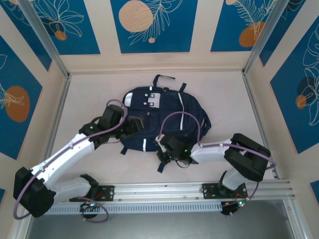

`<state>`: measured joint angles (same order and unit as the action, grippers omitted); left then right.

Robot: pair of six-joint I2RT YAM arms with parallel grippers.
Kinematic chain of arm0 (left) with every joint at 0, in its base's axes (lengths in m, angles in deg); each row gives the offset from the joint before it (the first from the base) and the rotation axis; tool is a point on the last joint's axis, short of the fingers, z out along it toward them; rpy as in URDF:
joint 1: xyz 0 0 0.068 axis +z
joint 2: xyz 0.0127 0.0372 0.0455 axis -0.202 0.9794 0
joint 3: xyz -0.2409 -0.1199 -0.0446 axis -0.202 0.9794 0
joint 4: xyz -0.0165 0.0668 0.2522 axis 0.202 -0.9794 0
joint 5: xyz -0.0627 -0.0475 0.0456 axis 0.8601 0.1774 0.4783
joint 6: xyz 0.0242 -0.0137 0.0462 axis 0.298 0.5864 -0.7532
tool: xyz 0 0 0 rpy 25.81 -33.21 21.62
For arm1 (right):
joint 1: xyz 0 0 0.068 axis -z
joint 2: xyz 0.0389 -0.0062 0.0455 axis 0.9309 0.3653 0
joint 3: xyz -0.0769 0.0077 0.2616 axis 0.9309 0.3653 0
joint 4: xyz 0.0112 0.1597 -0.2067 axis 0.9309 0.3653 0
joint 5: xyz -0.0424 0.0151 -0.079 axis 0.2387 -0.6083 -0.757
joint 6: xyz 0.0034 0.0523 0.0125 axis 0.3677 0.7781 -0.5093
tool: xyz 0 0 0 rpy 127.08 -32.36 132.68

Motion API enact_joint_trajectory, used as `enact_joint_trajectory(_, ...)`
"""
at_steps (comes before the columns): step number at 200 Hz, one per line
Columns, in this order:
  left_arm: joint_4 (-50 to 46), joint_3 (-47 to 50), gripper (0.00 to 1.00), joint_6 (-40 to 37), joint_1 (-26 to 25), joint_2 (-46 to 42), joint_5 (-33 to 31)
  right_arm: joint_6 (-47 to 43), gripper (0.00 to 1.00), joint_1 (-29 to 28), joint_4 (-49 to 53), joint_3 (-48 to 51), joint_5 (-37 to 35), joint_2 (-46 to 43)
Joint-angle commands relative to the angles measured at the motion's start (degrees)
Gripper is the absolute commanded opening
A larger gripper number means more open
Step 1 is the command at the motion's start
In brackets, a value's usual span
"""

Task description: Pack the student bag

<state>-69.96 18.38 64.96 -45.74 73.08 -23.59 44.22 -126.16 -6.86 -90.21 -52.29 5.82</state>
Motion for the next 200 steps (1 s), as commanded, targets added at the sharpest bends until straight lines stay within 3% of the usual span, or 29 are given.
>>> enact_joint_trajectory(1, -1.6, 2.8, 0.71, 7.7, 0.5, -1.2, -4.6, -0.7, 0.0, 0.6, 0.4, -1.5, -1.5, 0.2)
enact_joint_trajectory(48, -0.5, 5.6, 0.71, 15.5, 0.5, -0.3, -9.2, 0.5, 0.0, 0.2, 0.5, 0.9, -1.5, -4.8)
enact_joint_trajectory(122, 2.4, 6.6, 0.53, 20.3, 0.5, 4.9, -13.4, 1.8, 0.0, -0.5, 1.0, 2.9, -3.1, -7.2)
enact_joint_trajectory(167, 0.7, 5.6, 0.41, 20.1, 1.1, 5.3, -19.7, 1.6, 0.0, -0.6, 6.0, 3.1, -6.6, -8.0)
enact_joint_trajectory(200, 1.5, 5.7, 0.35, 20.2, 1.3, 6.3, -18.7, 0.3, 0.0, -0.3, 1.5, 6.3, -2.0, -11.4)
